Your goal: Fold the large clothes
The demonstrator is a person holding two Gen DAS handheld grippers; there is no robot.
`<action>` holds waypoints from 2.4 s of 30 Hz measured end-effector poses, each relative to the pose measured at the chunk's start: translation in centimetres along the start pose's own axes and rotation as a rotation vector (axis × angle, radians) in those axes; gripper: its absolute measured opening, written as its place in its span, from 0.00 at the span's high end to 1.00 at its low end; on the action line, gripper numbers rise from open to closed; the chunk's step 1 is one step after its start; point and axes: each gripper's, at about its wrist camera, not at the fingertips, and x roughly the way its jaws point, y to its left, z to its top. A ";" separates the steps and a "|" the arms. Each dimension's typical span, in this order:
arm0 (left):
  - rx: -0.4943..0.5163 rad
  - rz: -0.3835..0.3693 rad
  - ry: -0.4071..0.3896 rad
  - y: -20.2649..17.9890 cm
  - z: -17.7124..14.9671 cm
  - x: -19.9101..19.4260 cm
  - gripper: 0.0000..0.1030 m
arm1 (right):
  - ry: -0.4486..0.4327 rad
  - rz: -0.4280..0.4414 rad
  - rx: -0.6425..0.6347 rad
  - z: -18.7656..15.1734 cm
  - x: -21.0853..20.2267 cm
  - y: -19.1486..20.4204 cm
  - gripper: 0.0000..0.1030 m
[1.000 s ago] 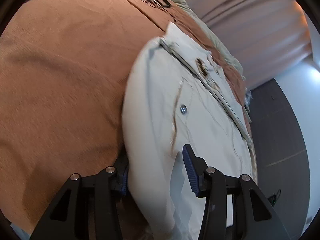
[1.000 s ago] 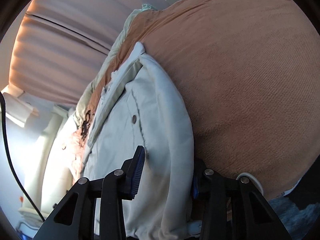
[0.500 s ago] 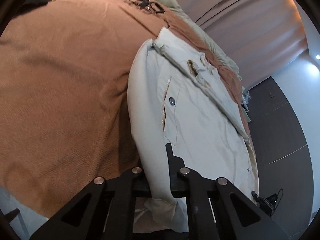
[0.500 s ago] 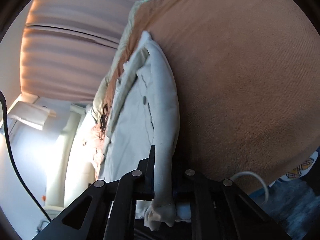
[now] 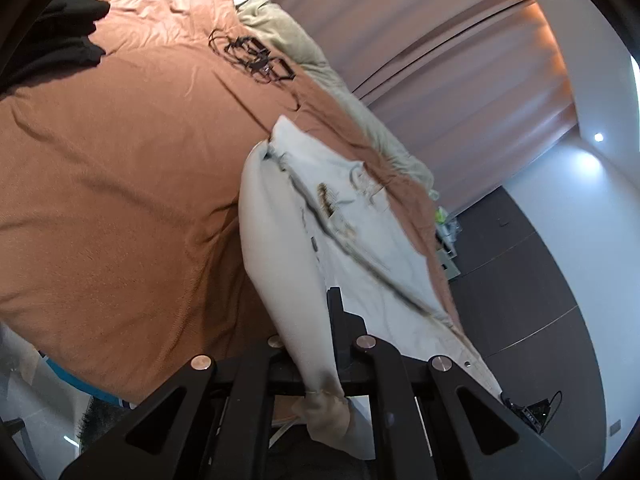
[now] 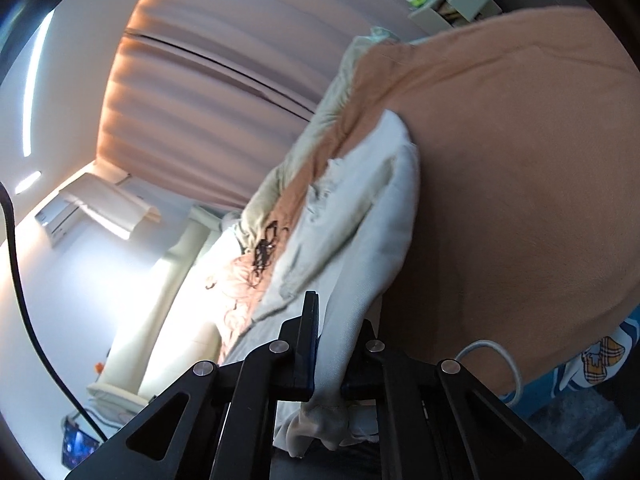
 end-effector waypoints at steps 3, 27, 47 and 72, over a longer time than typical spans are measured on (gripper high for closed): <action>-0.002 -0.040 -0.040 -1.2 0.6 -2.2 0.93 | -0.015 0.032 -0.022 0.0 -1.5 1.8 0.92; 0.110 -0.173 -0.248 -6.7 1.7 -14.3 0.93 | -0.123 0.204 -0.199 -0.5 -9.2 11.9 0.92; 0.148 -0.042 -0.219 -9.7 12.3 -2.3 0.93 | -0.172 0.070 -0.123 10.3 2.5 12.0 0.92; 0.087 0.174 0.027 -2.5 16.7 17.9 0.92 | -0.056 -0.214 -0.090 15.4 19.5 2.7 0.89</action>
